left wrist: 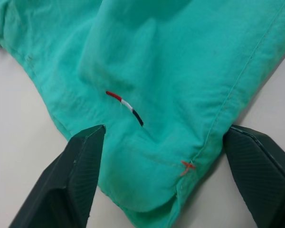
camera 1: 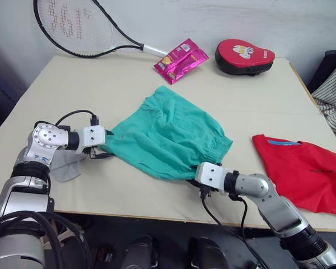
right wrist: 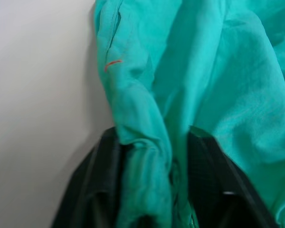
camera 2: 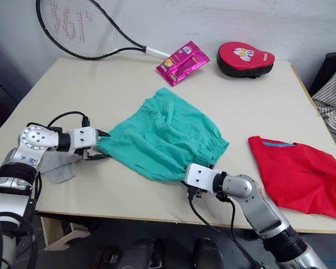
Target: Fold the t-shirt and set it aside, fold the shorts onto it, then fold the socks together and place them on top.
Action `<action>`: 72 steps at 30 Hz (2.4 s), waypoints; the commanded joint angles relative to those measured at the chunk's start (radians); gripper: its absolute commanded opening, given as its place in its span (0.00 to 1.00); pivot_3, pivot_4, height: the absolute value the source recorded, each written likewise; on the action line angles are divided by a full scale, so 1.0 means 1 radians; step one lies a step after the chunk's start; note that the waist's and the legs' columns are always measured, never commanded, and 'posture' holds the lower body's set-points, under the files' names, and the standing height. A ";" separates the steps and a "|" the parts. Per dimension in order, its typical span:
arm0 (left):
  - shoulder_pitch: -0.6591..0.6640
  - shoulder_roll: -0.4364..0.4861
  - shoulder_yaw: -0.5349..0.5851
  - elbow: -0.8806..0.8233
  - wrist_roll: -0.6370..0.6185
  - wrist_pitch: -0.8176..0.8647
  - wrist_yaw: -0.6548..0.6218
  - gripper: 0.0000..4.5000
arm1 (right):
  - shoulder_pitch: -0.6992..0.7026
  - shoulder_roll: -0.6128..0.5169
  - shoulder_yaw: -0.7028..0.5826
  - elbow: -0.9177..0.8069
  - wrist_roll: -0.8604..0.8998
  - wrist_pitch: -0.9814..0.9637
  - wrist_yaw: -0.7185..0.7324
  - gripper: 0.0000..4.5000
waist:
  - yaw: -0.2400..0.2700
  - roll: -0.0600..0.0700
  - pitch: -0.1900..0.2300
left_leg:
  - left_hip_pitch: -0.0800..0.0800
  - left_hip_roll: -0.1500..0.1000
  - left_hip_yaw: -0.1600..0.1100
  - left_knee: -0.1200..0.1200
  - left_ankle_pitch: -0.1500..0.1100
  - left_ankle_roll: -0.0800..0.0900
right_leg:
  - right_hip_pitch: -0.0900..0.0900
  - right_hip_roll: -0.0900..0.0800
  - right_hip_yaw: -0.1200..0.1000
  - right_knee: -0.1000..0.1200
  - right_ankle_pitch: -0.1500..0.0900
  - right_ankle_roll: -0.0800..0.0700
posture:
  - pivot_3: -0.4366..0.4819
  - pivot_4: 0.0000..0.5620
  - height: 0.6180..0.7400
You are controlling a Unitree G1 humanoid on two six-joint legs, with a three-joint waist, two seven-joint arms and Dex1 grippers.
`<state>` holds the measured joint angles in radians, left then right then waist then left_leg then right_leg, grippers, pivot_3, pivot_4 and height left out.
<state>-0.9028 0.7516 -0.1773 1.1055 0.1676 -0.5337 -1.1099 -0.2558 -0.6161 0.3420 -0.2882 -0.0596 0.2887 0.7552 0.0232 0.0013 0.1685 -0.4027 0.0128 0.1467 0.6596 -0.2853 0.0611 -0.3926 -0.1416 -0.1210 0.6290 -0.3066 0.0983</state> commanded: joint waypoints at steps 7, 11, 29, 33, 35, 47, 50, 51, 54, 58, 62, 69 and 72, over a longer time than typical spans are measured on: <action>0.046 -0.078 -0.069 0.127 0.073 0.069 -0.091 0.17 | 0.013 -0.021 -0.099 -0.026 0.029 0.007 0.009 0.00 | 0.003 0.012 -0.010 | 0.001 0.000 0.000 0.001 -0.001 0.007 | 0.001 -0.001 0.000 0.000 0.000 0.000 | 0.48 0.27 1.00; 0.053 -0.099 -0.031 0.115 0.022 0.107 -0.156 0.01 | 0.030 -0.027 -0.147 -0.030 0.059 -0.002 0.018 0.00 | 0.005 0.014 -0.011 | 0.001 0.000 -0.001 0.001 -0.001 0.007 | 0.002 -0.001 0.000 0.000 0.000 0.000 | 0.48 0.27 1.00; 0.802 0.330 0.205 -1.401 -0.690 1.095 -0.391 0.01 | 0.299 -0.217 -0.430 -0.015 0.335 -0.167 0.300 0.00 | -0.047 -0.006 0.012 | -0.002 0.001 0.000 0.000 -0.007 0.002 | 0.002 -0.001 0.001 -0.008 -0.002 0.003 | 0.48 0.27 1.00; 0.873 0.371 0.284 -1.484 -0.799 1.212 -0.374 0.01 | 0.389 -0.253 -0.457 -0.076 0.417 -0.136 0.364 0.00 | -0.033 -0.005 0.012 | -0.001 0.001 -0.001 -0.002 -0.005 -0.004 | 0.001 -0.001 0.001 -0.007 -0.002 0.002 | 0.48 0.27 1.00; 0.879 0.378 0.319 -1.503 -0.858 1.269 -0.365 0.01 | 0.409 -0.259 -0.470 -0.102 0.447 -0.112 0.368 0.00 | -0.028 -0.005 0.013 | -0.001 0.001 -0.001 -0.004 -0.004 -0.005 | 0.000 -0.001 0.001 -0.006 -0.003 0.001 | 0.48 0.27 1.00; 0.035 0.217 0.209 -0.951 -0.799 1.167 -0.372 0.01 | 0.346 -0.288 -0.740 -0.247 0.839 0.265 0.213 0.00 | 0.001 -0.006 0.014 | -0.001 0.001 -0.001 -0.006 -0.002 -0.006 | 0.000 0.001 0.000 -0.007 -0.001 0.000 | 0.48 0.27 1.00; -0.214 0.046 0.137 -0.657 -0.620 0.879 -0.311 0.01 | 0.246 -0.285 -0.749 -0.186 0.881 0.365 0.111 0.00 | 0.006 -0.010 0.016 | -0.003 0.000 0.000 -0.004 0.001 -0.001 | -0.001 0.002 0.000 -0.007 -0.001 0.001 | 0.48 0.27 1.00; -0.283 0.000 0.111 -0.557 -0.561 0.797 -0.290 0.01 | 0.219 -0.282 -0.743 -0.164 0.879 0.389 0.081 0.00 | 0.007 -0.011 0.016 | -0.004 0.000 0.000 -0.003 0.001 0.001 | -0.002 0.003 0.000 -0.007 -0.001 0.001 | 0.48 0.27 1.00; -0.433 -0.118 0.056 -0.271 -0.387 0.432 -0.213 0.01 | 0.163 -0.270 -0.729 -0.116 0.868 0.473 -0.023 0.00 | 0.004 -0.014 0.017 | -0.007 0.000 0.001 0.000 0.000 0.004 | -0.002 0.003 0.000 -0.008 0.000 0.003 | 0.48 0.27 1.00; -0.574 -0.274 -0.042 0.058 -0.148 0.207 0.151 0.01 | 0.035 -0.192 -0.649 -0.010 0.790 0.520 -0.177 0.00 | -0.006 -0.017 0.019 | -0.009 0.000 0.004 0.002 -0.002 0.007 | -0.003 0.004 -0.002 -0.007 0.001 0.004 | 0.48 0.27 1.00; -0.586 -0.374 -0.068 0.204 -0.019 0.185 0.489 0.01 | -0.074 -0.099 -0.550 0.095 0.636 0.470 -0.308 0.00 | -0.015 -0.019 0.020 | -0.017 0.001 0.003 0.005 -0.001 0.008 | -0.009 0.004 -0.006 -0.007 0.003 0.008 | 0.48 0.27 1.00; -0.542 -0.424 -0.025 0.257 0.043 0.259 0.620 0.06 | -0.086 0.046 -0.534 0.142 0.507 0.400 -0.457 0.07 | -0.024 -0.019 0.020 | -0.025 0.000 0.004 0.007 0.002 0.009 | -0.018 0.010 -0.008 -0.001 0.003 0.009 | 0.48 0.27 1.00; -0.537 -0.410 0.000 0.258 0.054 0.276 0.650 0.20 | -0.066 0.077 -0.555 0.112 0.472 0.354 -0.485 0.24 | -0.025 -0.019 0.020 | -0.025 0.000 0.005 0.007 0.003 0.010 | -0.018 0.010 -0.007 -0.001 0.004 0.011 | 0.48 0.27 1.00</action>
<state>-1.4236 0.3229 -0.2034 1.3841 0.2155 -0.2578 -0.4879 -0.3305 -0.5339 -0.1739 -0.1385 0.4485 0.6984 0.2914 -0.0019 -0.0178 0.1888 -0.4272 0.0121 0.1514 0.6671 -0.2823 0.0716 -0.4106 -0.1322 -0.1280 0.6281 -0.3019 0.1098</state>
